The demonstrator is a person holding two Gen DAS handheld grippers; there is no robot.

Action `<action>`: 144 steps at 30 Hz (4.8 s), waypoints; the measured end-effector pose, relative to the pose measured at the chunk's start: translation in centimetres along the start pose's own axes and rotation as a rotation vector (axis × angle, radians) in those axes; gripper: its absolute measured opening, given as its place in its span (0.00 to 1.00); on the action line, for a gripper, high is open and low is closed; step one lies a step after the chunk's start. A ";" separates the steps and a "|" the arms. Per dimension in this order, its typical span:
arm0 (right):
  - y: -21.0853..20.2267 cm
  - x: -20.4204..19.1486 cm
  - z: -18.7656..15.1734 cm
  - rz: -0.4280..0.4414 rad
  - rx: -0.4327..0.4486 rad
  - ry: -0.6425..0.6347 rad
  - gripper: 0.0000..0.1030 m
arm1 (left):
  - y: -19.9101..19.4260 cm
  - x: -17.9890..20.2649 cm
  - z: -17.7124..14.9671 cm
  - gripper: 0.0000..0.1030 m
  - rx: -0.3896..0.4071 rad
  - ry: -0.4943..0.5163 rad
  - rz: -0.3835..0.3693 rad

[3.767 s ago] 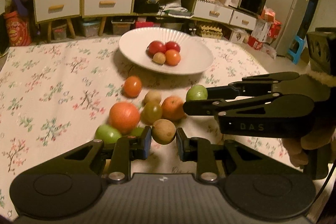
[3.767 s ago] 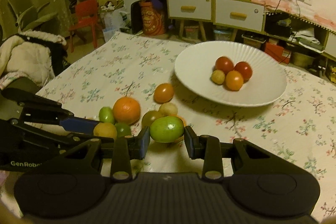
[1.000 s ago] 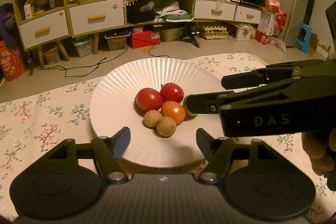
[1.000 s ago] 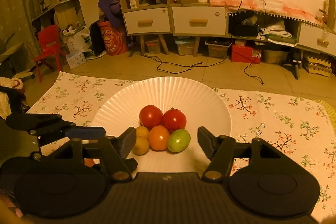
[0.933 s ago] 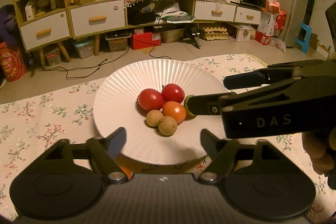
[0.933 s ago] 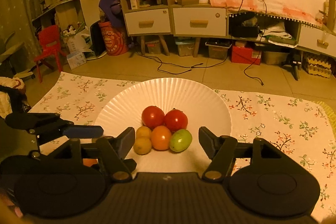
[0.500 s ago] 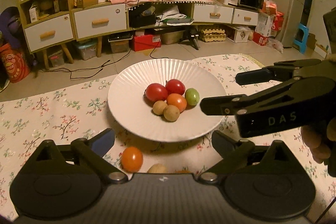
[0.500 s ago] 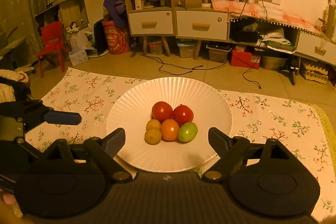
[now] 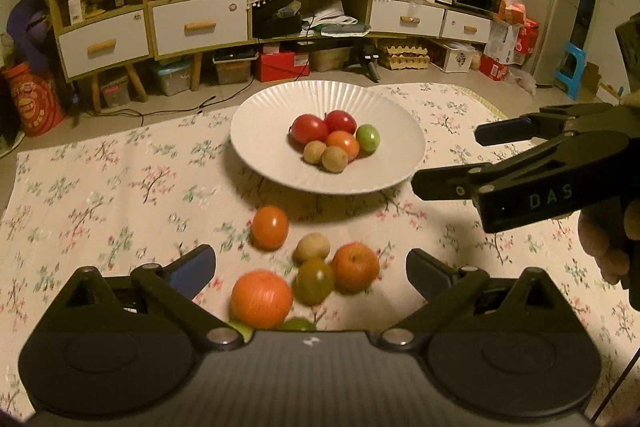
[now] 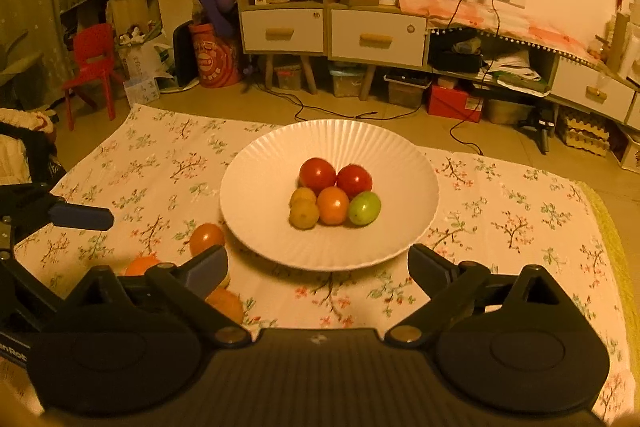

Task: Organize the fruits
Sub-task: 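Withdraw both grippers from the plate back toward the fruit cluster, then grasp another brown fruit with the left gripper while the right gripper grasps an orange mandarin, then carry the brown fruit and mandarin over the plate and open both grippers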

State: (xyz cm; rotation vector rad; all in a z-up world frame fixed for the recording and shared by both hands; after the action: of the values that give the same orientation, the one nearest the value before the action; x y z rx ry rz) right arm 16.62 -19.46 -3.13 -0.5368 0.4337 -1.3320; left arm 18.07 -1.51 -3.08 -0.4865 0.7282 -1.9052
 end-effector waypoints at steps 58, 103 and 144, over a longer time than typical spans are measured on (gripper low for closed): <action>3.5 -4.6 -6.7 0.033 -0.100 -0.095 0.99 | -1.2 -5.5 -8.0 0.65 -0.084 -0.174 0.048; 3.6 -5.8 -5.1 0.151 -0.052 -0.113 0.32 | -0.9 -5.0 -7.2 0.19 -0.092 -0.226 0.002; 1.7 1.1 0.8 0.078 0.075 0.047 0.31 | 2.7 0.5 2.5 0.19 0.055 -0.047 -0.043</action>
State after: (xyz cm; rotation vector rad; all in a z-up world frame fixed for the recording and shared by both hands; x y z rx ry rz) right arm 18.60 -20.21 -3.48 -0.4235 0.4372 -1.2828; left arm 21.19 -3.54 -3.04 -0.5140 0.6379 -1.9424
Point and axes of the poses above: each gripper's, at about its wrist camera, not at the fingertips, and y roughly the way its jaws point, x to its right, z to its top, the point moved 1 cm from there along y, roughly the way its jaws point, and after that the axes turned 2 degrees about z, right-handed, at the moved point
